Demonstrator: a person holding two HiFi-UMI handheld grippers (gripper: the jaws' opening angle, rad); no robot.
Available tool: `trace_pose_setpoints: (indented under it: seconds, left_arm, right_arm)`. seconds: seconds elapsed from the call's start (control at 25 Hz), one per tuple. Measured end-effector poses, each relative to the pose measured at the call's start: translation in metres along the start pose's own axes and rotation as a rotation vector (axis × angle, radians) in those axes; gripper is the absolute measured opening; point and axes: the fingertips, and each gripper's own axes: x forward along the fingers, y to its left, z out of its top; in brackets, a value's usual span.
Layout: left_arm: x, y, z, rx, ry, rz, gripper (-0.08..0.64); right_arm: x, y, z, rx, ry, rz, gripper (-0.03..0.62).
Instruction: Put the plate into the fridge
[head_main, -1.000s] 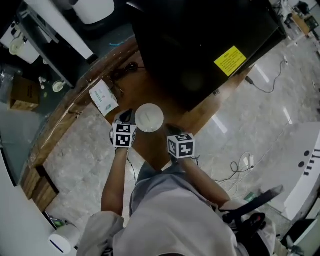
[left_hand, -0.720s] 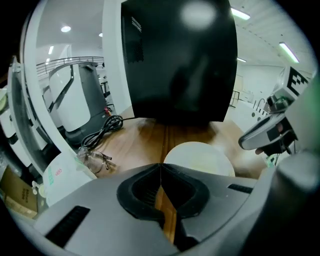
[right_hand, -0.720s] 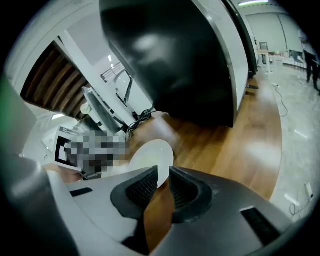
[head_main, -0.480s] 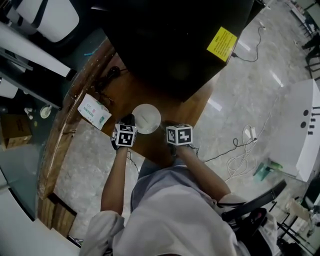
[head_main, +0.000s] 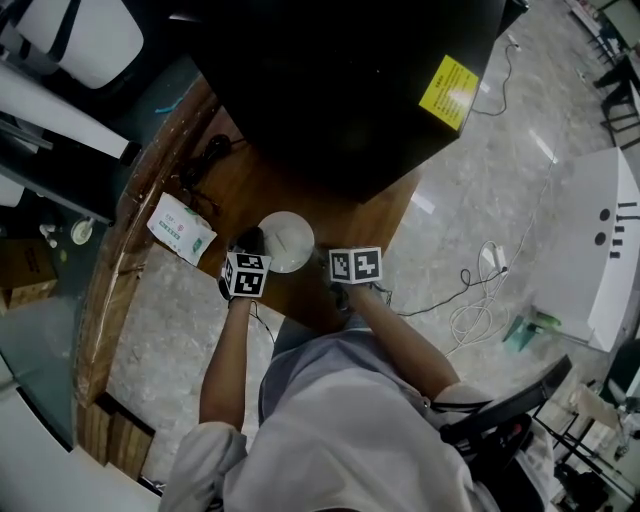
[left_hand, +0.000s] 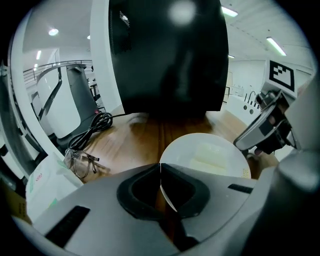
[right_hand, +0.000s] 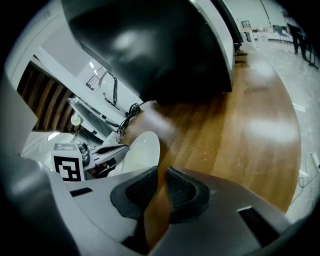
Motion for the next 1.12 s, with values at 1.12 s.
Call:
trace_pose_setpoints:
  seconds: [1.12]
  left_arm:
    - [0.01, 0.014, -0.009, -0.075, -0.038, 0.012, 0.018]
  right_arm:
    - [0.009, 0.038, 0.034, 0.265, -0.018, 0.396, 0.066]
